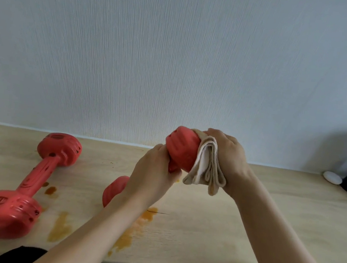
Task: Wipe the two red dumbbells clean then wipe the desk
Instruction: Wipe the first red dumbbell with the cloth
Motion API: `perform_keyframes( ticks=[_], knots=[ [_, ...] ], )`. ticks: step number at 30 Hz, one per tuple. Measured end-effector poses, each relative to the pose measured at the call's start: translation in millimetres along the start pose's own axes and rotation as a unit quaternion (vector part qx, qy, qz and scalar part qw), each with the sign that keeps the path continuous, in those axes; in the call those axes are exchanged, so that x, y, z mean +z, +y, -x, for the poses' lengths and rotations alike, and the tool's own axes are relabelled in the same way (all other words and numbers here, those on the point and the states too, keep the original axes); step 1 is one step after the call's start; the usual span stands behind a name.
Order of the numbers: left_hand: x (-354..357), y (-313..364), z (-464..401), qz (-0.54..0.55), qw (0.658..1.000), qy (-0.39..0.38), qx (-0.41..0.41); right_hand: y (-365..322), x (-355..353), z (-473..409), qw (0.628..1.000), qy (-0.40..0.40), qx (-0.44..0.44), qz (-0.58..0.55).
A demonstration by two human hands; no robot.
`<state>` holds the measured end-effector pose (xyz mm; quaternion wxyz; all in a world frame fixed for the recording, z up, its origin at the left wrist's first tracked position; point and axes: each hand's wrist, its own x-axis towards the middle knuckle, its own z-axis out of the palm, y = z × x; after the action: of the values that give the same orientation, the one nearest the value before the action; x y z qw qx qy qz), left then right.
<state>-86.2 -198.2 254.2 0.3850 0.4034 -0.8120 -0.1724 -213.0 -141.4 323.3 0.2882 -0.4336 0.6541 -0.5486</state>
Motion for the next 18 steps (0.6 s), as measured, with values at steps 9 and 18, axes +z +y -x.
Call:
perform_keyframes(
  ticks=[9, 18],
  knots=[
    [9, 2, -19, 0.027, 0.999, -0.01, -0.038, 7, -8, 1, 0.999, 0.031, -0.027, 0.021],
    [-7, -31, -40, 0.108, 0.982, -0.037, -0.148, -5, -16, -3, 0.989, 0.055, -0.079, -0.108]
  ],
)
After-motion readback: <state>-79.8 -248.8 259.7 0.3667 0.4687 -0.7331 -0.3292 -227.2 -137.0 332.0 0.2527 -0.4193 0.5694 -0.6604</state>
